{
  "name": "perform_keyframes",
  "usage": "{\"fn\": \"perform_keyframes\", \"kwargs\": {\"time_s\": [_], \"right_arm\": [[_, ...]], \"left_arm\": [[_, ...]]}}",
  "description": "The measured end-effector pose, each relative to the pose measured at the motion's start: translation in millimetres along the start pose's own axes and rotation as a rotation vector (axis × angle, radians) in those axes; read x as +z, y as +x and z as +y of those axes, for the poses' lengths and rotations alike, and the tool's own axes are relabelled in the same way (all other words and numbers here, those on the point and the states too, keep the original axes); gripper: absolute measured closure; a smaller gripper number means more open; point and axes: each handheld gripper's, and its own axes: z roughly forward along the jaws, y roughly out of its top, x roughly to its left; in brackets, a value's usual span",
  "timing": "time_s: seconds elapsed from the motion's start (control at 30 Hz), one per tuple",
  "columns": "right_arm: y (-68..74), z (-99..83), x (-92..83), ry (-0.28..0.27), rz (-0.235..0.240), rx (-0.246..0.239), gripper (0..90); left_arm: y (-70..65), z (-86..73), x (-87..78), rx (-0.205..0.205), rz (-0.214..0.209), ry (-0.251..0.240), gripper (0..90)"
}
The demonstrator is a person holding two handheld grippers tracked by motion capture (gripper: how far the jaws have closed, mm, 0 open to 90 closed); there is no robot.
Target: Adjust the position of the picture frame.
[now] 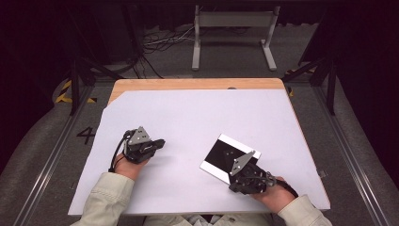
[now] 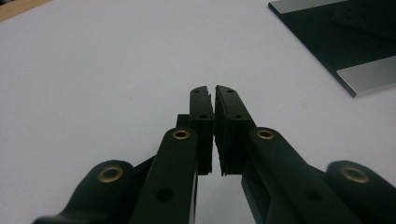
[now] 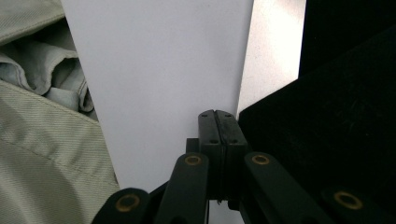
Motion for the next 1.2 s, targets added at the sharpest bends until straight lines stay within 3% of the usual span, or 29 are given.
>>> {"fn": "perform_keyframes", "kwargs": {"time_s": [0.1, 0.23, 1.2], "right_arm": [[-0.7, -0.2, 0.1, -0.005, -0.002, -0.003, 90.0], [-4.3, -2.1, -2.1, -0.003, -0.054, -0.01, 90.0], [-58.2, -28.0, -18.0, -0.097, -0.259, 0.138, 90.0]], "left_arm": [[-0.1, 0.0, -0.1, 0.001, 0.0, 0.0, 85.4], [-0.3, -0.2, 0.1, -0.002, 0.0, 0.0, 85.3], [-1.2, -0.4, 2.6, -0.002, -0.006, 0.004, 84.1]]}}
